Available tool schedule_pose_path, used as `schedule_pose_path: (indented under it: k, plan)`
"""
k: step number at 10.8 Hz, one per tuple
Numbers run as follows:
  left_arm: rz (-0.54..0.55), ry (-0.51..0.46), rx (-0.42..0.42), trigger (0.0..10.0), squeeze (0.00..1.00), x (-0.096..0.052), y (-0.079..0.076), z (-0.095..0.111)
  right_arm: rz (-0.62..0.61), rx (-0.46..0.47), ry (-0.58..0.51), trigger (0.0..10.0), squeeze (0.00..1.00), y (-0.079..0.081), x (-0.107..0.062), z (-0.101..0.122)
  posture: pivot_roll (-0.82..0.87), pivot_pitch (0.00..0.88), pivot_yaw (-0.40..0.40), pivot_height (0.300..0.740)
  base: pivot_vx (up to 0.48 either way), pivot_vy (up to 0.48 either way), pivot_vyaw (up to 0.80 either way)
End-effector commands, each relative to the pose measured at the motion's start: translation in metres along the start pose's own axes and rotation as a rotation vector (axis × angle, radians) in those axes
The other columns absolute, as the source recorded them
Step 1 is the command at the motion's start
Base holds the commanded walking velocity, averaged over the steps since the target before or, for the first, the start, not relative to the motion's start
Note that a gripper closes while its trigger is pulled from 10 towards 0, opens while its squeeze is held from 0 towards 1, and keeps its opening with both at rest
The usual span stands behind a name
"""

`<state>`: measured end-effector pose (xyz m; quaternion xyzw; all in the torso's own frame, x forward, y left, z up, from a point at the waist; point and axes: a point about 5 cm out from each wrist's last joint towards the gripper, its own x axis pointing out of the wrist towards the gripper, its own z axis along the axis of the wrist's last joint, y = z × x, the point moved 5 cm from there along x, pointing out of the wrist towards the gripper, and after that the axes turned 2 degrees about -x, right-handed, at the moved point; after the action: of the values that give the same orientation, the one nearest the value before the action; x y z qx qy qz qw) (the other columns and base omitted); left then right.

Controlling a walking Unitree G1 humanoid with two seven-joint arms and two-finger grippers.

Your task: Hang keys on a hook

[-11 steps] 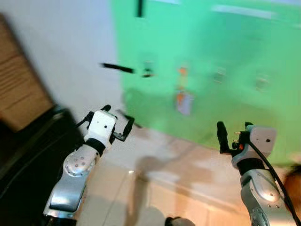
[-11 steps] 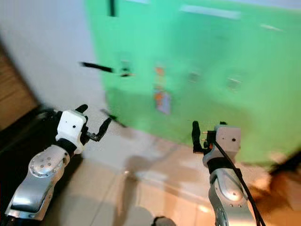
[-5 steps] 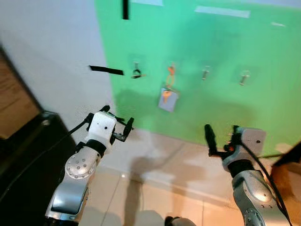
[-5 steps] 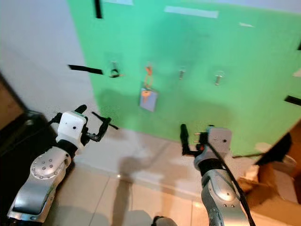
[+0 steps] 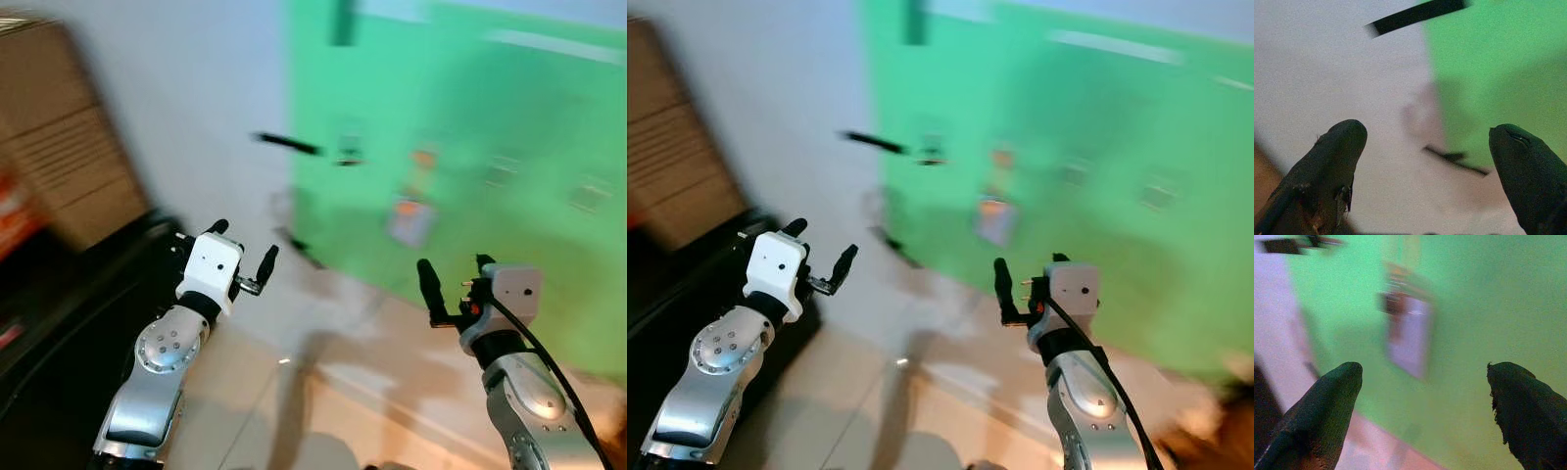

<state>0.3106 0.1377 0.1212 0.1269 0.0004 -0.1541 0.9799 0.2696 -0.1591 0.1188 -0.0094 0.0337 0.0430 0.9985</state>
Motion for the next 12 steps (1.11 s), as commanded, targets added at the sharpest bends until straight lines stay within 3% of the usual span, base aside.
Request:
schedule_pose_path:
  k: [1, 7, 12]
  plan:
    - [0.01, 0.001, 0.011, 10.0, 0.22, -0.001, 0.001, -0.001, 0.012, 0.0, -0.031, 10.0, 1.0, 0.002, 0.001, 0.006, 0.0, 0.0, 0.03, 0.74, 0.0, 0.0, 0.8]
    - [0.015, -0.007, -0.001, 10.0, 0.24, 0.001, 0.002, 0.0, 0.046, 0.029, 0.021, 10.0, 1.0, 0.005, 0.002, -0.004, -0.01, 0.0, 0.023, 0.74, 0.0, 0.0, 0.8]
    - [0.039, -0.007, -0.001, 10.0, 0.25, 0.004, 0.006, 0.001, 0.075, 0.003, 0.057, 10.0, 1.0, 0.007, 0.009, -0.01, 0.0, 0.0, 0.006, 0.74, 0.294, 0.0, 0.8]
